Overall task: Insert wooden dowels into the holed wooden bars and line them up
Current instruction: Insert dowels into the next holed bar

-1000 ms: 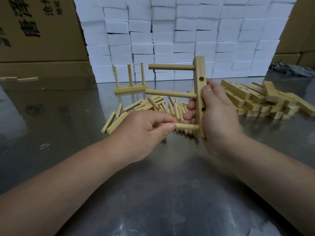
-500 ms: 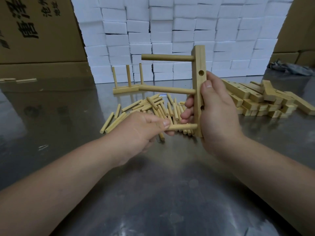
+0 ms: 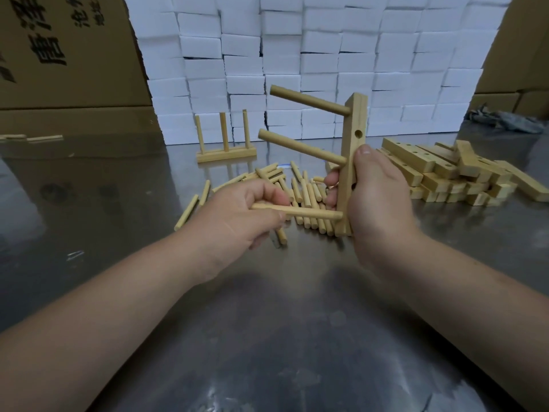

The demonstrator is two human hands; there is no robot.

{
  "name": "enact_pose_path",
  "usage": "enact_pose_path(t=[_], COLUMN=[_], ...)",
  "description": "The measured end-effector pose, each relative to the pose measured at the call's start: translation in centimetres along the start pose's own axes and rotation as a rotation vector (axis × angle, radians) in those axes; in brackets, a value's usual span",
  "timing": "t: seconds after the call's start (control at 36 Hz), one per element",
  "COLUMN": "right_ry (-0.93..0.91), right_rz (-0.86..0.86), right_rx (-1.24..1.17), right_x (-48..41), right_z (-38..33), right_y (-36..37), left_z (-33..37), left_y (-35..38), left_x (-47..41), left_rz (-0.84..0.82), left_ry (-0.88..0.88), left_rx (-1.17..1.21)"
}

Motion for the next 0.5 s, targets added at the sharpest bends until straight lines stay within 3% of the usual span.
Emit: enact_pose_path(t=[0.17,0.5], right_ry=[0.038,-0.004], right_rz=[0.066,0.052], right_rx=[0.044,0.135], right_x=[-0.3,-0.5], right_z=[0.4,0.5], right_y=[-0.6,-0.4], left_z=[-0.1,2.3], left_y=[0.3,-0.5], left_x=[0.0,0.9], left_rz=[-0.066,0.074], left_ry=[-0.027,0.217], left_rx=[0.333,-0.265])
Point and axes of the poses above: each hand's wrist, its own x-axis away from the middle knuckle, its own y-axis out of the palm, z = x × y, the point moved 9 cm from there along -x, towards the middle knuckle, and after that the axes turned 6 degrees about x, right-handed, at the moved point
